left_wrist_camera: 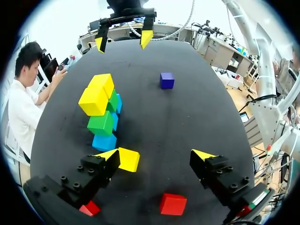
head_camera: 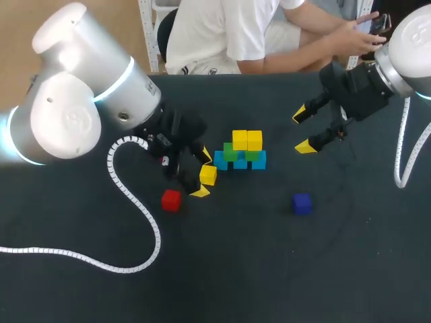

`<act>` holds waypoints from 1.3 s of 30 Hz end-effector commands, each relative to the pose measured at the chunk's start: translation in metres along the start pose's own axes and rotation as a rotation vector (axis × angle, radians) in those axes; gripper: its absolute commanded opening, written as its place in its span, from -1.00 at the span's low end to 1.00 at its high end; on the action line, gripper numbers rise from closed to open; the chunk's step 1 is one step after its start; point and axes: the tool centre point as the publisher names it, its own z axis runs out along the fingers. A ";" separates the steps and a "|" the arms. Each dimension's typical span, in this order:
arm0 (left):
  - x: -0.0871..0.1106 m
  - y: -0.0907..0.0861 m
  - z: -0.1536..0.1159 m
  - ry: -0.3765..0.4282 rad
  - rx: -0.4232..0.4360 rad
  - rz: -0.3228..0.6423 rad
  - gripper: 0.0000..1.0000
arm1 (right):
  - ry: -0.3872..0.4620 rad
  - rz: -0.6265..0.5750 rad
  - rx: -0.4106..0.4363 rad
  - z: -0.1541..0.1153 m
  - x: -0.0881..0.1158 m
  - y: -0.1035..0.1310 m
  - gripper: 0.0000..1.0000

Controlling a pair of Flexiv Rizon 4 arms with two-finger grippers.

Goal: Place the blue cubes, place green cubes on the blue cubes, place the yellow cubes on the green cubes, then place the red cubes on the yellow cubes, and place purple cube on the red cubes.

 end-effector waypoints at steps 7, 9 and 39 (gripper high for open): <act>-0.002 0.024 0.006 0.045 0.059 -0.025 1.00 | -0.002 -0.001 0.001 0.000 0.000 0.000 1.00; 0.000 0.025 0.006 0.045 0.063 -0.032 1.00 | -0.002 -0.001 0.001 0.000 0.000 0.000 1.00; 0.005 0.011 0.019 0.043 0.078 -0.072 1.00 | -0.002 -0.001 0.001 0.000 0.000 0.000 1.00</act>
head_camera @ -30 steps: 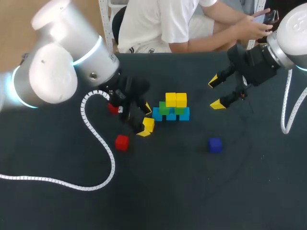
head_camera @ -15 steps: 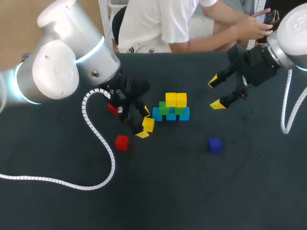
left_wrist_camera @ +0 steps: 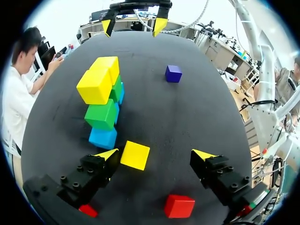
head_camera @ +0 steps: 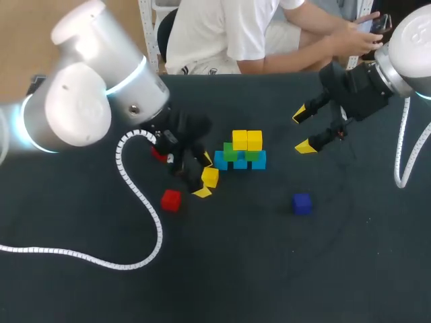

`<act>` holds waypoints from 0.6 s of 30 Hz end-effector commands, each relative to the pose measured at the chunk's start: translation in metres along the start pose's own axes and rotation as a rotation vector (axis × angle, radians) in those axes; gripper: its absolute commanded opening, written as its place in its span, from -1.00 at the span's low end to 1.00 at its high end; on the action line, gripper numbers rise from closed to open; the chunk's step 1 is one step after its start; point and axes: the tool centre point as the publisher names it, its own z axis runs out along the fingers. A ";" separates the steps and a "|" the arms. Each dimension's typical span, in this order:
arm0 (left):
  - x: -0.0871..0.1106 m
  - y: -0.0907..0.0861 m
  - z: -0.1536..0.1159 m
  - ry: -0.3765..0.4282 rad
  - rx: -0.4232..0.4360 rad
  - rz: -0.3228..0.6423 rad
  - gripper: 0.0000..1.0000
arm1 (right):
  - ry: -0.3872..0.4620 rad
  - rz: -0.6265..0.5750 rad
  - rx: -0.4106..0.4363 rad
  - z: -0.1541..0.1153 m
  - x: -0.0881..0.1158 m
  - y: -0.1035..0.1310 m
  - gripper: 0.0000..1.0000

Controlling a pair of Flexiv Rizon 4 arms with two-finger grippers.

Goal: Place the blue cubes, place green cubes on the blue cubes, place the yellow cubes on the green cubes, then place the red cubes on the yellow cubes, and place purple cube on the red cubes.

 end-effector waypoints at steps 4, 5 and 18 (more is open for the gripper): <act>-0.001 0.002 0.006 0.001 0.013 -0.012 1.00 | -0.002 -0.001 0.001 0.000 0.000 0.000 1.00; -0.002 0.001 0.005 0.001 0.014 -0.012 1.00 | -0.002 -0.001 0.001 0.000 0.000 0.000 1.00; 0.003 -0.016 0.012 0.003 0.023 -0.057 1.00 | -0.002 -0.001 0.001 0.000 0.000 0.000 1.00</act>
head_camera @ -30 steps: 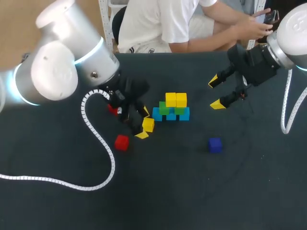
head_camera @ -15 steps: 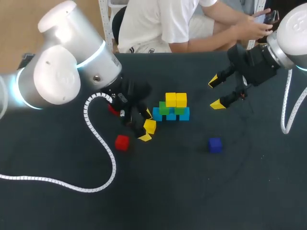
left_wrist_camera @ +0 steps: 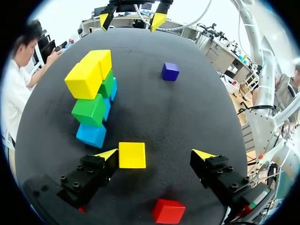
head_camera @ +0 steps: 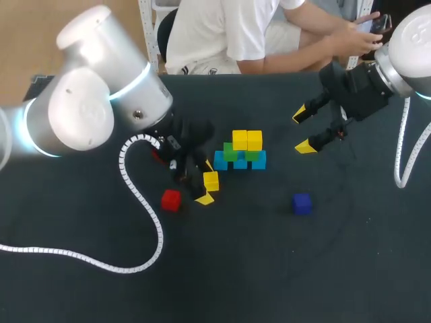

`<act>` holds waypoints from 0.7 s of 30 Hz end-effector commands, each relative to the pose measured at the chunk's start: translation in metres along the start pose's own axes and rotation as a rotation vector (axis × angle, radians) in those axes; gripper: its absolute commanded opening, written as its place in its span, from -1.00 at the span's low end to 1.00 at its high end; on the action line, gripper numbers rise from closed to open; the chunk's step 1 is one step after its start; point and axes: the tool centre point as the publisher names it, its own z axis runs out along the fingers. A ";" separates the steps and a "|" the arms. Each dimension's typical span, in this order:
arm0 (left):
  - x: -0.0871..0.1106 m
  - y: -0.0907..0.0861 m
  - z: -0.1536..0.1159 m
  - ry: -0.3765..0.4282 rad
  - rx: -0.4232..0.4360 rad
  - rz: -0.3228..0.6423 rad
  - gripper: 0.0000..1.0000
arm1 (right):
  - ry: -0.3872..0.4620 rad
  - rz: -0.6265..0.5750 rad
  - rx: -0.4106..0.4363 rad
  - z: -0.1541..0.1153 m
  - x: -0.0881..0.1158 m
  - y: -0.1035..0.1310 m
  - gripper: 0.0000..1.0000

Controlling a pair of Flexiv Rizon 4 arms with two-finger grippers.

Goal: Place the blue cubes, place green cubes on the blue cubes, place the yellow cubes on the green cubes, then place the red cubes on the yellow cubes, and place purple cube on the red cubes.

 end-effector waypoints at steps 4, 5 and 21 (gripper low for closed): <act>-0.001 0.000 0.005 0.010 -0.028 -0.038 1.00 | -0.002 -0.001 0.001 0.000 0.000 0.000 1.00; -0.002 0.001 0.006 0.007 -0.034 -0.039 1.00 | -0.002 -0.001 0.001 0.000 0.000 0.000 1.00; 0.004 -0.008 0.001 0.045 -0.112 -0.147 1.00 | -0.002 -0.001 0.001 0.000 0.000 0.000 1.00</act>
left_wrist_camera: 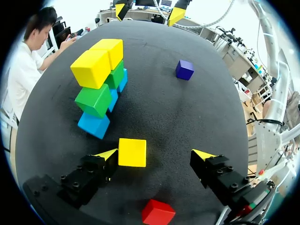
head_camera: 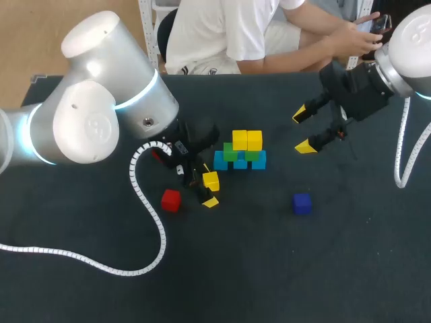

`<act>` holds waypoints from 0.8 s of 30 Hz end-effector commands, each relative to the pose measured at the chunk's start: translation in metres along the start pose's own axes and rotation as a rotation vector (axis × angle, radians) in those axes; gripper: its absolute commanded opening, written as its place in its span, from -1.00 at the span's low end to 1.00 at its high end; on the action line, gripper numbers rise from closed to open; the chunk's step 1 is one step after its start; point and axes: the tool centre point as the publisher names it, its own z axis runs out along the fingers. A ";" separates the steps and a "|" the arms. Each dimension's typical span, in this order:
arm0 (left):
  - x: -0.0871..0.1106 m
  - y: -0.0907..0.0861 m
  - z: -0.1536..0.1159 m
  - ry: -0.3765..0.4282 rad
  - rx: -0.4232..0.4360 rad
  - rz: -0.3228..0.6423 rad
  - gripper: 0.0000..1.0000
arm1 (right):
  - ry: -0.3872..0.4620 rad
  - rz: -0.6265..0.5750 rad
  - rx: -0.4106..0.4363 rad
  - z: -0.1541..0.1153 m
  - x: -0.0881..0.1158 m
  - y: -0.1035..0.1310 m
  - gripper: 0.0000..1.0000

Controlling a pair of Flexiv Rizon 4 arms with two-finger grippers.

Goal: Place the blue cubes, place green cubes on the blue cubes, place the yellow cubes on the green cubes, then place the red cubes on the yellow cubes, and place purple cube on the red cubes.

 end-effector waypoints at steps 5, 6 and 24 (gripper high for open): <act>0.002 -0.004 -0.007 -0.029 -0.030 -0.018 1.00 | -0.002 -0.001 0.001 0.000 0.000 0.000 1.00; 0.001 -0.004 -0.007 -0.026 -0.029 -0.020 1.00 | -0.002 -0.001 0.001 0.000 0.000 0.000 1.00; -0.007 0.002 -0.004 -0.012 -0.070 -0.074 1.00 | -0.002 -0.001 0.001 0.000 0.000 0.000 1.00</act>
